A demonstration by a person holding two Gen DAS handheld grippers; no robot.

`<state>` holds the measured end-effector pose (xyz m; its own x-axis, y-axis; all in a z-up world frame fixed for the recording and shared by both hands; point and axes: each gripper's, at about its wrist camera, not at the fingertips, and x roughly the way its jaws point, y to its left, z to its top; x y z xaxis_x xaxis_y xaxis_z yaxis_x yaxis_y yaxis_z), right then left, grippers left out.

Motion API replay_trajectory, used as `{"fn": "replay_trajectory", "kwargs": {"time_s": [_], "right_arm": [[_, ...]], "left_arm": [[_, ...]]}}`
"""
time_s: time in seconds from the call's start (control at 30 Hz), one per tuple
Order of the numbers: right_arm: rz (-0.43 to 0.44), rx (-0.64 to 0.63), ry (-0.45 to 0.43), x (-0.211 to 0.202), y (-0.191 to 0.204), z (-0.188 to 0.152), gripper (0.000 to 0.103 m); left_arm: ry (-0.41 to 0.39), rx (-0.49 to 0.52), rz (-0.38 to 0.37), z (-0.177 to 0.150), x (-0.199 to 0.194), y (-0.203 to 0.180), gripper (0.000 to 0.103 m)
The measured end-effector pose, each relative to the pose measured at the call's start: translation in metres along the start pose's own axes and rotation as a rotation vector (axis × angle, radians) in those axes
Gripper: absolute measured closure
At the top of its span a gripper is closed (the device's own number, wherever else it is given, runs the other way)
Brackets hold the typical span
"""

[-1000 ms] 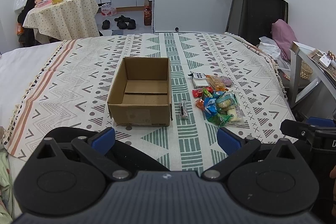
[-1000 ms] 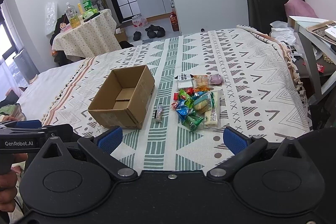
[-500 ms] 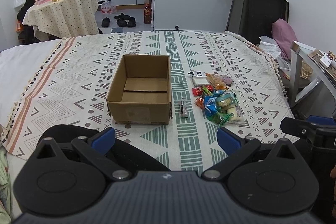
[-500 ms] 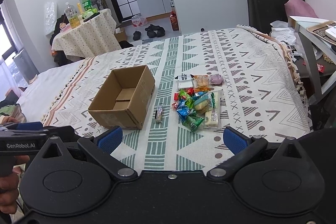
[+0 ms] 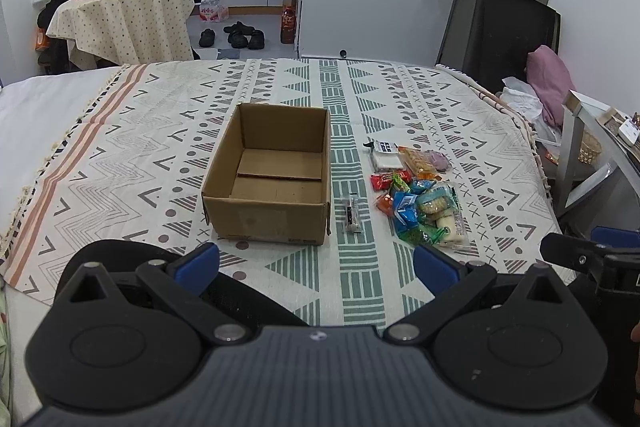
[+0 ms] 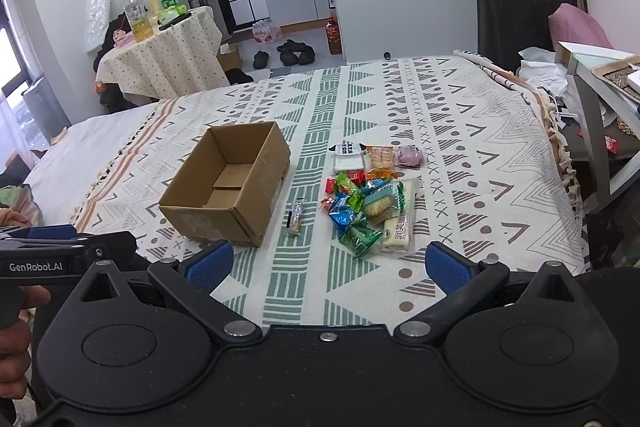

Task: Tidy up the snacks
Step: 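Move both grippers down toward the snack pile beside the box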

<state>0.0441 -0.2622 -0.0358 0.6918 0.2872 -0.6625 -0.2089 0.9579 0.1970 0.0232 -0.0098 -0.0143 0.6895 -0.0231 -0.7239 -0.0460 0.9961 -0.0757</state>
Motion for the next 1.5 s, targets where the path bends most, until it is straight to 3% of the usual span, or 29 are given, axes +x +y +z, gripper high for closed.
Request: {"fn": "replay_trajectory", "kwargs": {"time_s": [0.57,0.77,0.93,1.2,1.5], "right_arm": [[-0.021,0.018,0.029,0.033,-0.018,0.005,0.001],[0.004,0.041,0.054,0.050,-0.027,0.006,0.013],[0.036,0.082,0.077,0.064,-0.040,0.010,0.018],[0.058,0.177,0.126,0.093,-0.062,0.013,0.035],[0.069,0.225,0.164,0.121,-0.076,0.017,0.044]], "left_arm": [[0.019,-0.028,-0.027,0.009,0.043,-0.007,0.001],[0.027,-0.051,-0.044,0.013,0.062,-0.011,0.003],[0.042,-0.066,-0.056,0.016,0.079,-0.016,0.012],[0.083,-0.084,-0.083,0.022,0.110,-0.031,0.021],[0.120,-0.095,-0.099,0.027,0.142,-0.047,0.031]]}}
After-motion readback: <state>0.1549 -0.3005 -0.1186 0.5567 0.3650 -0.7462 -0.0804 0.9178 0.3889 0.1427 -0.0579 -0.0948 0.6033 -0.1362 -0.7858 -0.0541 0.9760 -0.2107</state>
